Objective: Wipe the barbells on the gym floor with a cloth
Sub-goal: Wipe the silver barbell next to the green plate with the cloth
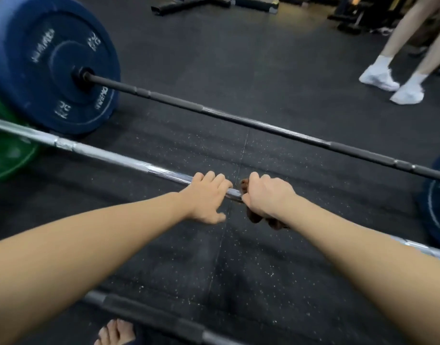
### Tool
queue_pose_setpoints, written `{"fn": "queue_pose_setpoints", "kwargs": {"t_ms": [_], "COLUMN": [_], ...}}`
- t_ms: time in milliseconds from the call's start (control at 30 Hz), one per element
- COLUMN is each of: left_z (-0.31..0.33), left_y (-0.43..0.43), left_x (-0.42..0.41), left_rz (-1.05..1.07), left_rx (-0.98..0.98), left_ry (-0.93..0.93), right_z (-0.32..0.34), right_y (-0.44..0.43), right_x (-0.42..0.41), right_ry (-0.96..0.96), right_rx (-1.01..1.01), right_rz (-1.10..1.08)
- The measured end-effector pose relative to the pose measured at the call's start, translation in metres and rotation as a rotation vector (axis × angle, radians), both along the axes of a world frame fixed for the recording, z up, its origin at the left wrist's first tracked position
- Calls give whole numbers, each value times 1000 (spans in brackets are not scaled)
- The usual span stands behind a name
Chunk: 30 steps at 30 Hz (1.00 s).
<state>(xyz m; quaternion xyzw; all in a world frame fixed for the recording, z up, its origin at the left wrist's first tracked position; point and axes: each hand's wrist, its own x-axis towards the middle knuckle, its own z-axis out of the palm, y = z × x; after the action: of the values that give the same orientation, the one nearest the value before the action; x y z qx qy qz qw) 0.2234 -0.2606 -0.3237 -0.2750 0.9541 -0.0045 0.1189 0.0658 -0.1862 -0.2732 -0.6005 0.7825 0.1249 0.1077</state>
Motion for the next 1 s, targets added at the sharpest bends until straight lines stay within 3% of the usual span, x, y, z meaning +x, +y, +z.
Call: {"fn": "queue_pose_setpoints", "kwargs": {"t_ms": [133, 367, 533, 867, 1000], "left_z": [2, 11, 15, 7, -1], "left_y": [2, -6, -24, -23, -23], "left_x": [0, 1, 30, 37, 39], "left_rz": [-9, 13, 97, 134, 120], "left_rx": [-31, 142, 219, 156, 137], "left_ry": [14, -27, 65, 97, 157], "right_z": [2, -21, -3, -1, -3], "right_y": [-23, 19, 22, -34, -29], "right_x": [9, 28, 20, 64, 61], "right_ry": [38, -53, -97, -150, -224], "right_rx": [73, -275, -147, -98, -134], "right_rz": [-28, -221, -346, -122, -176]}}
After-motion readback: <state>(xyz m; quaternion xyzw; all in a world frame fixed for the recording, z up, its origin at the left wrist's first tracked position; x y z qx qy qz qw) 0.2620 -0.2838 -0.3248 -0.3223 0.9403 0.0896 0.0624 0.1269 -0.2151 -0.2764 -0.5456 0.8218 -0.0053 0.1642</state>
